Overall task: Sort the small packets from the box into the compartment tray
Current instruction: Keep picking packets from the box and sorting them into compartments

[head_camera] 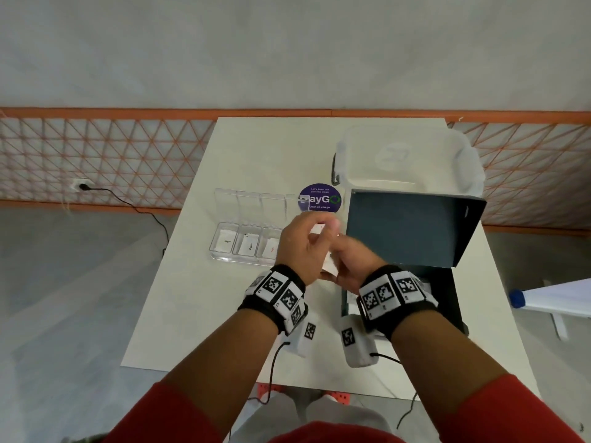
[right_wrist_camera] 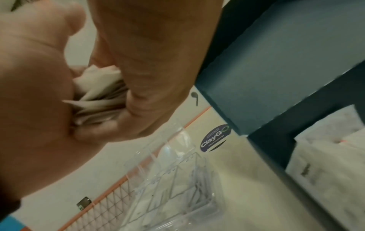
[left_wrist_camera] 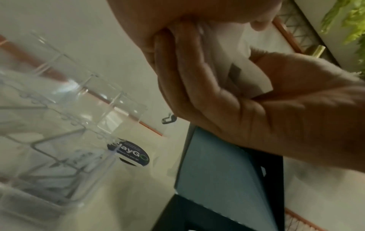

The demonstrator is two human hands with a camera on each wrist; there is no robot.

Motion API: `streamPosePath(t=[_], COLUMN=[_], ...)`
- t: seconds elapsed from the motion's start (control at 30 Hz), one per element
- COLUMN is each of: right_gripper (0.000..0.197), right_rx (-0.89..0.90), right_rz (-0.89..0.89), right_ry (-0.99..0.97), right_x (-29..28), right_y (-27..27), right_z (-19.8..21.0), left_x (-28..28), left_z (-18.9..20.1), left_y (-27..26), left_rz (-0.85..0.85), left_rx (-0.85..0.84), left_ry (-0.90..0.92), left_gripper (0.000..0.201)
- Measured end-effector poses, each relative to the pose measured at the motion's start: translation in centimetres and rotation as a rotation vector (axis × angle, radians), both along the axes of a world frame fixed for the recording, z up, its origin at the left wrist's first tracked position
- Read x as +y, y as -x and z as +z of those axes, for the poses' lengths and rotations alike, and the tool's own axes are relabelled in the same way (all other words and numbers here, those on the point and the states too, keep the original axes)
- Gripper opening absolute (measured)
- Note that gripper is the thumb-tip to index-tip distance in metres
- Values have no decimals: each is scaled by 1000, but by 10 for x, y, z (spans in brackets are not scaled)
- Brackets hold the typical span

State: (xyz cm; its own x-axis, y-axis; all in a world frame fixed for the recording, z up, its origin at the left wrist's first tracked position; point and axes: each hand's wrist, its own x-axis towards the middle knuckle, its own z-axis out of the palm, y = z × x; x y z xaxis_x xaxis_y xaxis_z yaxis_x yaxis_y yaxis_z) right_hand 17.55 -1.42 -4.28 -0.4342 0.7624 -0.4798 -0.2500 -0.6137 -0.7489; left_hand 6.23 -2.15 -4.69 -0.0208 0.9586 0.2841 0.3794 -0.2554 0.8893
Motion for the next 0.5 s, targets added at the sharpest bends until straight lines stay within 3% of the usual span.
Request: streamPosePath(t=[0.13, 0.27, 0.37, 0.5], right_gripper=[40, 54, 47, 33], right_rx=[38, 118, 229, 143], right_rz=[-113, -201, -238, -270], right_ry=[-80, -108, -53, -119], right_x=[6, 10, 7, 3], right_y=[25, 51, 71, 91], right_z=[5, 7, 8, 2], left_x=[6, 6, 9, 5], left_z=[3, 10, 12, 13], left_y=[17, 38, 58, 75], left_rz=[13, 53, 96, 14], left_rx=[77, 1, -1, -27], left_ry=[-22, -46, -23, -5], left_gripper=[39, 27, 34, 21])
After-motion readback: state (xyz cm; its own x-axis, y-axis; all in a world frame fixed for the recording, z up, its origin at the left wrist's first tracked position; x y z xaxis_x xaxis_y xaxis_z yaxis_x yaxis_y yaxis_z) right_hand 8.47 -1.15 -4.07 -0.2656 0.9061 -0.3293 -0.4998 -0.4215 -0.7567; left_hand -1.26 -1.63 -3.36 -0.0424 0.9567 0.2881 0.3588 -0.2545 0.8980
